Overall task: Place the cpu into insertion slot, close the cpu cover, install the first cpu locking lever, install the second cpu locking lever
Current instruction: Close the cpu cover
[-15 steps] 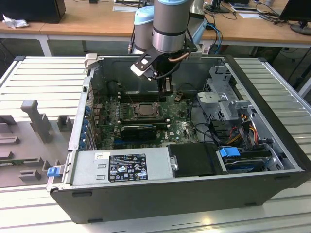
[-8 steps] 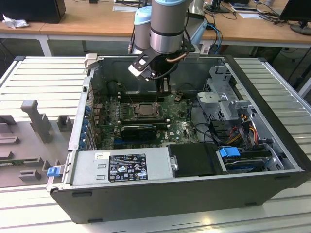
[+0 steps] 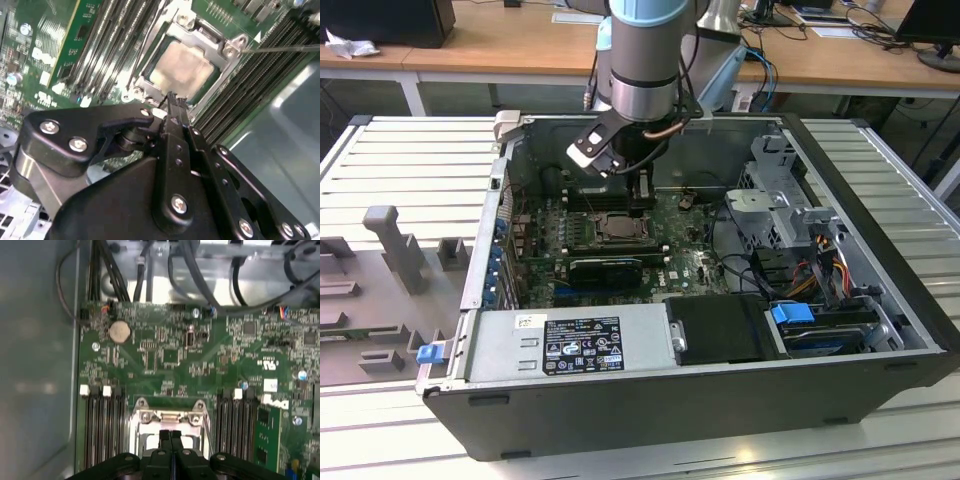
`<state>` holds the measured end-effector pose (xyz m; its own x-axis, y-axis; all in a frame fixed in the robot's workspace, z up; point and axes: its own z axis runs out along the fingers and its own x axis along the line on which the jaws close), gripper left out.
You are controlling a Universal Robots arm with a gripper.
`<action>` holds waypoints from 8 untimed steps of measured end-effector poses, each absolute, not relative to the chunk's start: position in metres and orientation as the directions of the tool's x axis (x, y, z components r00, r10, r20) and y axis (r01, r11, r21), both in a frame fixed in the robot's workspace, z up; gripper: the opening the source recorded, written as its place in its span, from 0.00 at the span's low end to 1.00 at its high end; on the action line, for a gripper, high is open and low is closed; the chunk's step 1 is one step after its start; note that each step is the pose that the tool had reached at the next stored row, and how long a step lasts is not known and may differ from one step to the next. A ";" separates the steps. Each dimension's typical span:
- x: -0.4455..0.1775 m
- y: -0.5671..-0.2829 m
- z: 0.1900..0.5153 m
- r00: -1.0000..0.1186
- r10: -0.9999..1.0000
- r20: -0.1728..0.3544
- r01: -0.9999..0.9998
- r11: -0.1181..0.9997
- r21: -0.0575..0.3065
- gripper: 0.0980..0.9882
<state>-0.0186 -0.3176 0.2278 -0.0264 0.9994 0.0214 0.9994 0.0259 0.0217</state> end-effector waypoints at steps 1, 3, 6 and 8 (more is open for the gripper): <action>-0.020 -0.318 0.228 -0.026 0.999 0.021 0.999 0.026 0.020 0.01; -0.024 -0.318 0.227 -0.026 0.999 0.022 0.999 0.026 0.019 0.01; -0.029 -0.318 0.227 -0.026 0.999 0.022 1.000 0.026 0.017 0.01; -0.032 -0.318 0.226 -0.026 0.999 0.022 1.000 0.026 0.017 0.01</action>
<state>-0.0322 -0.3175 0.2265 -0.0263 0.9994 0.0216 0.9995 0.0259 0.0174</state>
